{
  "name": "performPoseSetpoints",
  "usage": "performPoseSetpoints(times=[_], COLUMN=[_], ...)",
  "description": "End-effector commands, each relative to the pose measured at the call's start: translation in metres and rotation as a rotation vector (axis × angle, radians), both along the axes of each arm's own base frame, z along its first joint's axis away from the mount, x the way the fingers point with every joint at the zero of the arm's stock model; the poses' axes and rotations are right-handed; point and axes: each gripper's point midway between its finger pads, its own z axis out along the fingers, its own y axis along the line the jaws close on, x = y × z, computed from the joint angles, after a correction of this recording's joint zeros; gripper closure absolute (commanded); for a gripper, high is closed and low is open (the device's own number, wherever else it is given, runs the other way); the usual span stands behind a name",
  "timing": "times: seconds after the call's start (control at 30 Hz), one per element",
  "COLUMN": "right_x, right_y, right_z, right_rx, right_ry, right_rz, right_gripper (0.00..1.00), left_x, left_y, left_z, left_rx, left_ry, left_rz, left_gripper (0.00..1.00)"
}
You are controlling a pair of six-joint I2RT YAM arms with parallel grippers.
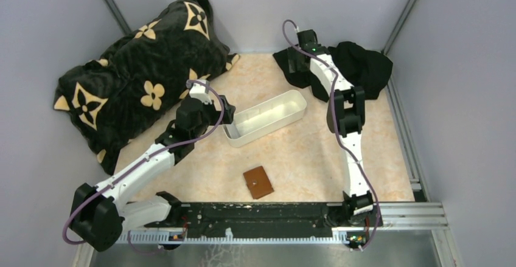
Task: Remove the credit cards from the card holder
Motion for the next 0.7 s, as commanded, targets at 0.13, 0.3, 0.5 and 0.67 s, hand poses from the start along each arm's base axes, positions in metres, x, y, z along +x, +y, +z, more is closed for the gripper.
performPoseSetpoints(times=[0.13, 0.3, 0.5, 0.67], right_x=[-0.02, -0.027, -0.028, -0.029], right_y=[0.005, 0.003, -0.035, -0.093], right_z=[-0.034, -0.048, -0.047, -0.016], right_rx=[-0.033, -0.015, 0.13, 0.187], right_ry=[0.094, 0.137, 0.144, 0.056], right_rz=[0.026, 0.006, -0.171, -0.31], right_gripper=[0.13, 0.48, 1.0, 1.0], left_x=[-0.004, -0.004, -0.004, -0.005], left_y=[-0.002, -0.001, 0.001, 0.0], left_z=[-0.003, -0.005, -0.005, -0.004], left_rx=[-0.01, -0.007, -0.003, -0.005], left_ry=[0.008, 0.011, 0.011, 0.01], left_rz=[-0.007, -0.004, 0.001, -0.002], left_gripper=[0.0, 0.0, 0.0, 0.0])
